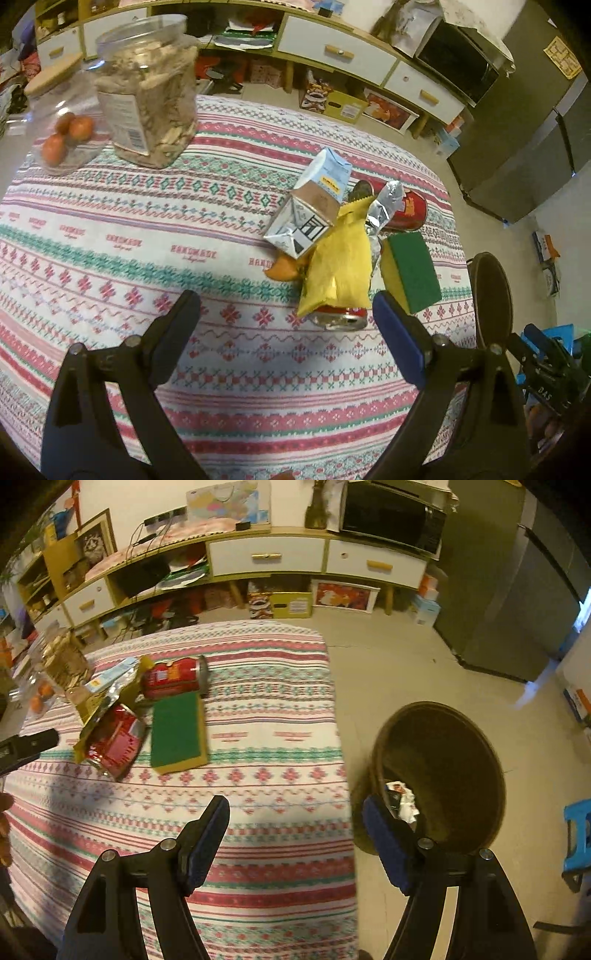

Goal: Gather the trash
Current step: 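Move the left tool to the milk carton and close on it, then lift the milk carton with the left tool while the right tool grasps the green sponge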

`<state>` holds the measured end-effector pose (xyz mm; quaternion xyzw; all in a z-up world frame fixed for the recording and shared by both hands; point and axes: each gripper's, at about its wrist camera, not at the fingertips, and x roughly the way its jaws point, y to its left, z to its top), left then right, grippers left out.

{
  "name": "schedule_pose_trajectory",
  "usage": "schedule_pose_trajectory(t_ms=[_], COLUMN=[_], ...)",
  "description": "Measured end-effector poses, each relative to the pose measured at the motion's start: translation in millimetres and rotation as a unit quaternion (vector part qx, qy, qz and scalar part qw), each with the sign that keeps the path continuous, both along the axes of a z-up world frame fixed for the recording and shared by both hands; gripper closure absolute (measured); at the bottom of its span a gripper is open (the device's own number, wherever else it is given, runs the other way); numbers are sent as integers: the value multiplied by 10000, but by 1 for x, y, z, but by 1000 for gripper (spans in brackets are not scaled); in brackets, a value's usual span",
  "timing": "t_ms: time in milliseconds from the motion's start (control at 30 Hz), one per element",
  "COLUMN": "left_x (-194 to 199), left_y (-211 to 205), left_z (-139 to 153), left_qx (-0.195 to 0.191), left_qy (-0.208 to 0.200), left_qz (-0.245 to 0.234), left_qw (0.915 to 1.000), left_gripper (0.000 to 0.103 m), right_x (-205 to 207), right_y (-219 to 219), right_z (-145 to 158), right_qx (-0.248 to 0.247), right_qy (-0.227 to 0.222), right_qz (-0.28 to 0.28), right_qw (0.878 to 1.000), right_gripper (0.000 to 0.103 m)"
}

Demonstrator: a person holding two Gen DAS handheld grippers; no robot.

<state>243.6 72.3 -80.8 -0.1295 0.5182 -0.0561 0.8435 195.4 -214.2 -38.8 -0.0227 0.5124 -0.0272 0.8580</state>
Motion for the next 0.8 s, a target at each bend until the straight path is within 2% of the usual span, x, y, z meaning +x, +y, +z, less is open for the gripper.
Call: schedule_pose_trajectory(t_ms=[100,233,333,567,700,800], left_x=[8,23,35,46,45,40], left_y=[0,4,2,-8,-13,-7], left_z=[-2,-5,-11,-20,-14,-5], left_qx=[-32,-270,-177,-231,69,117], left_qy=[-119,-270,-436,-590,-646,-746], left_qz=[72,203,203,-41,-160,-82], left_qw=[9999,9991,9987,9980,9978,9971], left_gripper=[9,9,13,52,63,64], right_x=[5,10,13,21,28,32], right_y=[8,15,17,13,18,24], right_z=[-6,-13,-18,-27,-32,-35], right_qx=[-22,-17,-20,75,172,226], right_qy=[72,159,210,327,362,366], right_qz=[64,96,95,-26,-42,-10], right_qw=[10000,9998,9997,9994,9992,9991], right_gripper=[27,27,27,27,27,27])
